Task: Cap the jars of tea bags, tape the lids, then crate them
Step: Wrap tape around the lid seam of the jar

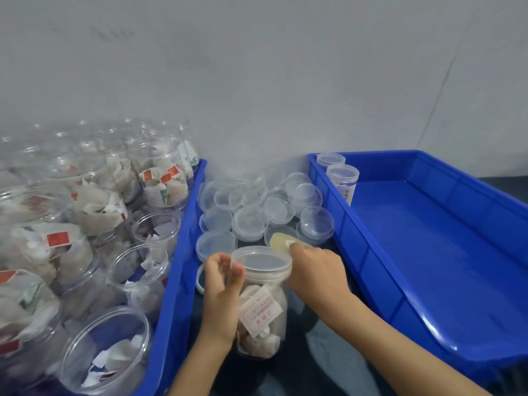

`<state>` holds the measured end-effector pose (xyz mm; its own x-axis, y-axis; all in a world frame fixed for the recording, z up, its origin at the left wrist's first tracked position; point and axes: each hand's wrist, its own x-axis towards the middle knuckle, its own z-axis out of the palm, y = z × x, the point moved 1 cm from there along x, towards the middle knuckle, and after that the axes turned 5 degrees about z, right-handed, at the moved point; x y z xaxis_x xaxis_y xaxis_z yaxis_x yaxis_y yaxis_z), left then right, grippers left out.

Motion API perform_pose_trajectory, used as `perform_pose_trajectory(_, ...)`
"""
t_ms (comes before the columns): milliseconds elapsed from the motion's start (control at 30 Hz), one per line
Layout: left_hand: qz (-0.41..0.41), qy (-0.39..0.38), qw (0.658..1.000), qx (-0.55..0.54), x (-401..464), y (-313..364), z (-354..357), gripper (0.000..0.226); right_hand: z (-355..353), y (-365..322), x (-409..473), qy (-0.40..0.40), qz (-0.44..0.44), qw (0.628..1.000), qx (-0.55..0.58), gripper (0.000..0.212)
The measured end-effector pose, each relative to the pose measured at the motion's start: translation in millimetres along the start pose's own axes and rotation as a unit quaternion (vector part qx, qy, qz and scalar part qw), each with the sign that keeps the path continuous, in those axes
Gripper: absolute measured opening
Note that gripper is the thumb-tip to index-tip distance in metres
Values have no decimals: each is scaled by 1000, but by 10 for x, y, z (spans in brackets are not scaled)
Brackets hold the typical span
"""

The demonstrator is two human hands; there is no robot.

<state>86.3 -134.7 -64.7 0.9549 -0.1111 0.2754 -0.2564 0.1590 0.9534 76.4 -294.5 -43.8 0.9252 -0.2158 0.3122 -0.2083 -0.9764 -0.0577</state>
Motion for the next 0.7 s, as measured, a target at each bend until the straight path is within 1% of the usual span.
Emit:
perform_pose_trajectory(67, -7, 25, 1000, -2, -9, -48, -4, 95, -27, 0, -13, 24, -11, 1000, -15, 4)
perform_pose_trajectory(100, -5, 32, 999, 4, -11, -59, 12, 86, -31, 15, -22, 32, -9, 999, -13, 4)
perform_pose_trajectory(200, 12, 63, 997, 30, -9, -110, 104, 44, 39, 54, -84, -15, 7, 999, -33, 5)
perform_pose_trajectory(233, 10, 76, 996, 41, -12, -128, 127, 37, 40, 50, -102, -19, 9, 999, -40, 4)
perform_pose_trajectory(300, 16, 107, 990, 87, -16, -157, 144, 33, 55, 31, -139, -15, 12, 998, -55, 4)
perform_pose_trajectory(400, 67, 171, 963, 196, -28, -137, 137, 23, 145, 16, -169, -45, 23, 998, -43, 15)
perform_pose_trajectory(433, 83, 184, 956, 211, -57, -106, 146, 27, 158, 19, -159, -44, 29, 998, -36, 16)
perform_pose_trajectory(500, 98, 181, 953, 223, -149, -81, 171, 48, 130, 26, -140, -48, 42, 997, -40, 16)
perform_pose_trajectory(567, 92, 123, 951, 268, -253, -99, 215, 73, 116, 6, -143, -63, 42, 996, -39, 15)
perform_pose_trajectory(633, 66, 56, 941, 326, -312, -132, 267, 109, 102, -31, -159, -85, 38, 995, -30, 9)
perform_pose_trajectory(667, 49, 48, 937, 342, -303, -156, 277, 120, 99, -40, -157, -85, 34, 996, -20, 8)
perform_pose_trajectory(700, 33, 54, 935, 349, -267, -182, 272, 124, 87, -43, -163, -83, 33, 996, 2, 10)
